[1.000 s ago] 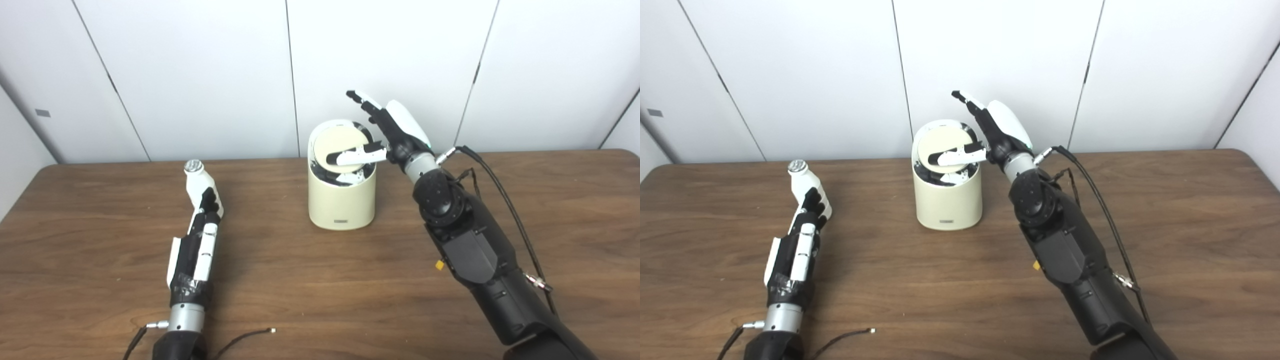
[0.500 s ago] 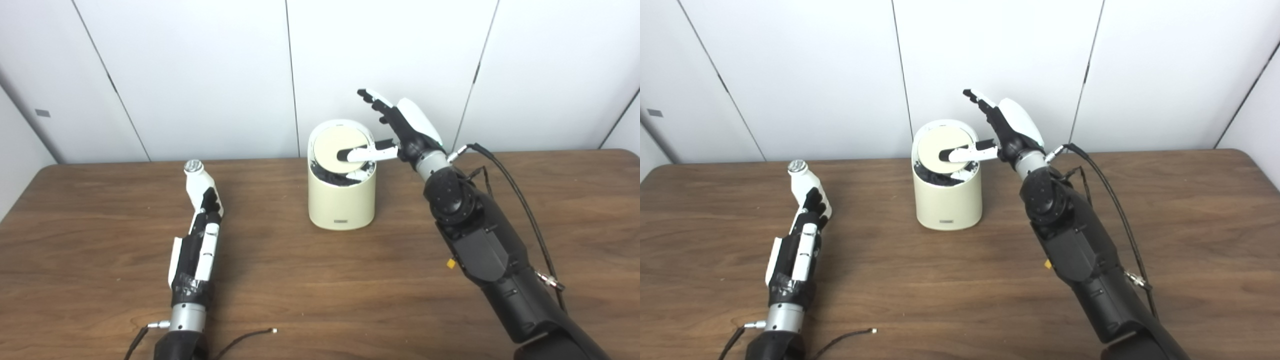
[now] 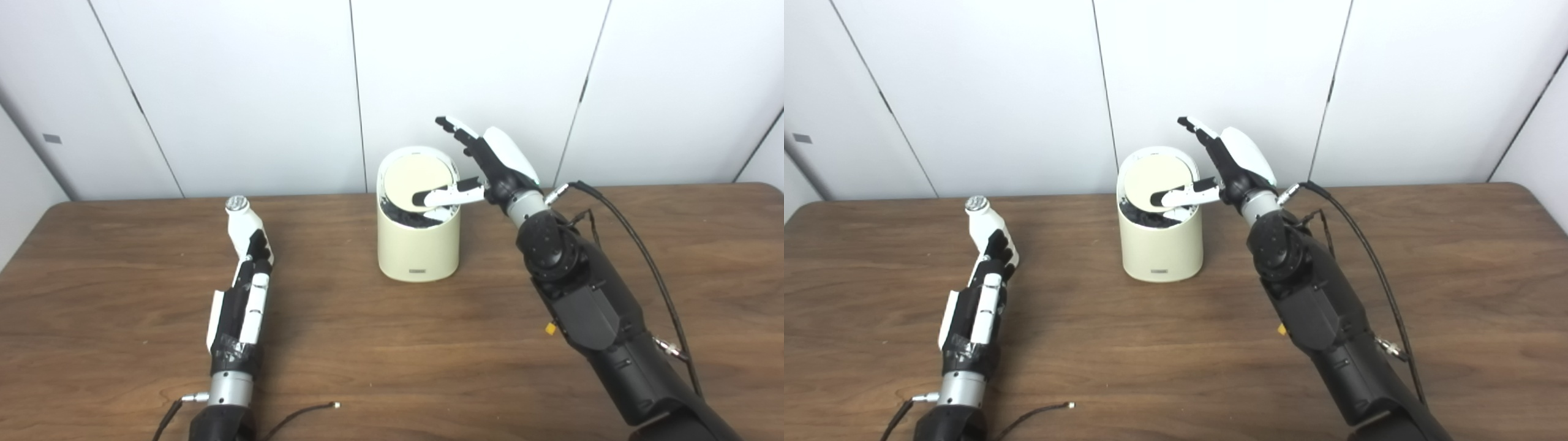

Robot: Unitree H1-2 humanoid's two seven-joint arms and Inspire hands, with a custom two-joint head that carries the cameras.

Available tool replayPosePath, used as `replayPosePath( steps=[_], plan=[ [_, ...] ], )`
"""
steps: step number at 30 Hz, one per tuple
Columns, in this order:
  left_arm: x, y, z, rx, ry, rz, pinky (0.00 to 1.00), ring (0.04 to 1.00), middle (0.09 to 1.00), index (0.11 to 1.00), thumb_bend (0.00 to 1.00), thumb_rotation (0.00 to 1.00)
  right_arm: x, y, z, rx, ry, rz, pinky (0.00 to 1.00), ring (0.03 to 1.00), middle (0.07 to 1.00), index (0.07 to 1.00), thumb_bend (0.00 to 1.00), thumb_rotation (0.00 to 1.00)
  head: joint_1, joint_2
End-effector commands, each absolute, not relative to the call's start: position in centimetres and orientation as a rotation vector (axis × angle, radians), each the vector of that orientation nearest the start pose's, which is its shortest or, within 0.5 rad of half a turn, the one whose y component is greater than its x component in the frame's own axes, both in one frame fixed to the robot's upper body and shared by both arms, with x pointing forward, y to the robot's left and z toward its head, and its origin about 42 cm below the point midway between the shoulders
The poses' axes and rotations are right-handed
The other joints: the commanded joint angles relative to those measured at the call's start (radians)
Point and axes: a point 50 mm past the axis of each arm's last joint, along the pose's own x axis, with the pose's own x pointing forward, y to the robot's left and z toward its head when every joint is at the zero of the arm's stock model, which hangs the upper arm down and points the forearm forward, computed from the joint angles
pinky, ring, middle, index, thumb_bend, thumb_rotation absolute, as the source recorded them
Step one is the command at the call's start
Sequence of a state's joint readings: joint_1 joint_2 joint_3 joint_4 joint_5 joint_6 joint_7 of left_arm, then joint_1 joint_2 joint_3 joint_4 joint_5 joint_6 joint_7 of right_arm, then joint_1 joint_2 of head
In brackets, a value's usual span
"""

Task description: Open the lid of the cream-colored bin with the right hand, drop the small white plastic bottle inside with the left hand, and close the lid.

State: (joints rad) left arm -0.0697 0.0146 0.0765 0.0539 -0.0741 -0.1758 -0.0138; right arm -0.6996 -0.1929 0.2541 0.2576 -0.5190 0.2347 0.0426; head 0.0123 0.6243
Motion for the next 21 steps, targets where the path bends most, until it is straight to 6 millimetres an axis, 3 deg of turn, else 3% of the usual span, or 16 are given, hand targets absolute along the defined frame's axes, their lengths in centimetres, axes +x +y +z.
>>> replayPosePath(
  steps=[1, 8, 11, 13, 21],
  plan=[
    [28.8, 21.8, 8.1, -0.093, -0.098, 0.043, 1.0, 1.0, 1.0, 1.0, 0.44, 0.83, 47.6, -15.2, 29.0, -0.851, -0.354, 0.14, 0.87, 0.923, 0.924, 0.913, 0.87, 0.35, 0.001, 0.0],
    [28.8, 21.8, 8.2, -0.092, -0.097, 0.049, 1.0, 1.0, 1.0, 1.0, 0.45, 0.85, 47.7, -15.2, 29.0, -0.884, -0.364, 0.137, 0.92, 0.925, 0.922, 0.916, 0.87, 0.34, 0.0, 0.0],
    [28.8, 21.8, 8.2, -0.078, -0.104, 0.048, 1.0, 1.0, 1.0, 1.0, 0.44, 0.85, 47.8, -15.4, 29.0, -0.939, -0.389, 0.141, 0.94, 0.927, 0.92, 0.918, 0.89, 0.27, 0.006, 0.003],
    [28.8, 21.7, 8.1, -0.072, -0.106, 0.05, 1.0, 1.0, 0.997, 1.0, 0.49, 0.83, 47.9, -15.6, 28.9, -0.967, -0.397, 0.138, 0.95, 0.936, 0.921, 0.919, 0.91, 0.23, 0.021, -0.002],
    [28.7, 21.6, 8.0, -0.091, -0.11, 0.052, 1.0, 1.0, 0.999, 1.0, 0.43, 0.87, 48.4, -16.4, 28.4, -1.001, -0.392, 0.125, 0.97, 0.955, 0.928, 0.916, 0.94, 0.07, 0.017, -0.007]
  ],
)
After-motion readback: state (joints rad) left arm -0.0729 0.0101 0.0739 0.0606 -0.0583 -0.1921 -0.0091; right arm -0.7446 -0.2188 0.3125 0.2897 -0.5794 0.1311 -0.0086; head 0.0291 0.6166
